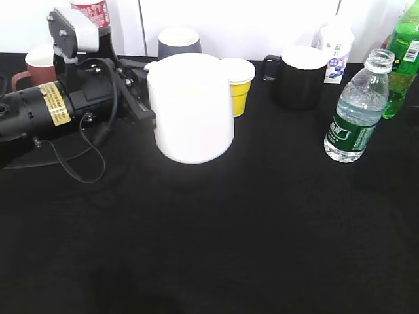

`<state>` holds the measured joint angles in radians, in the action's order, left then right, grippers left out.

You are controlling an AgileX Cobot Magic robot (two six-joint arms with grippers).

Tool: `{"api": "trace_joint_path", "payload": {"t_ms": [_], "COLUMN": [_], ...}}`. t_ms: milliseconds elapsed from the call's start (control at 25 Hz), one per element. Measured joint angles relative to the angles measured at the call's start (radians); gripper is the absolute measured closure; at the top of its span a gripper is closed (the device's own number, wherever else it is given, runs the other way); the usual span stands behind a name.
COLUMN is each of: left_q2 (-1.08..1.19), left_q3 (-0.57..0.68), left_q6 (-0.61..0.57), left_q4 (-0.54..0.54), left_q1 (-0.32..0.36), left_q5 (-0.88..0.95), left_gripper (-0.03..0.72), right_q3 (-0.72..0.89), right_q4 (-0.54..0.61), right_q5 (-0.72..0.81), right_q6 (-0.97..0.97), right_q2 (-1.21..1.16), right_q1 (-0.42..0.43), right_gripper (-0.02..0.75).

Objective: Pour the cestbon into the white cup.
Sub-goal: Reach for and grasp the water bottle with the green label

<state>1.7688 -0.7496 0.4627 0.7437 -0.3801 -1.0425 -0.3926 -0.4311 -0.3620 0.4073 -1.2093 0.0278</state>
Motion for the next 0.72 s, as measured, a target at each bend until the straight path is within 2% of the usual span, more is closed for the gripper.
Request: {"api": "trace_joint_path", "payload": {"t_ms": [160, 480, 600, 720], "left_q2": [0.0, 0.0, 0.0, 0.0], "left_q3": [0.0, 0.0, 0.0, 0.0], "left_q6": [0.0, 0.0, 0.0, 0.0], "left_q4": [0.0, 0.0, 0.0, 0.0], "left_q1": [0.0, 0.0, 0.0, 0.0], "left_q5": [0.002, 0.008, 0.008, 0.008], "left_gripper": [0.625, 0.626, 0.626, 0.626], "right_q3": [0.0, 0.0, 0.0, 0.0], "right_q4": [-0.028, -0.085, -0.231, -0.241], "right_q5": [-0.11, -0.145, -0.145, -0.19], "right_q6": [-0.007, -0.027, -0.024, -0.001], "right_q2": [-0.134, -0.158, -0.158, -0.173], "right_q1": [0.0, 0.0, 0.0, 0.0], "right_gripper": [0.111, 0.126, 0.143, 0.095]}}
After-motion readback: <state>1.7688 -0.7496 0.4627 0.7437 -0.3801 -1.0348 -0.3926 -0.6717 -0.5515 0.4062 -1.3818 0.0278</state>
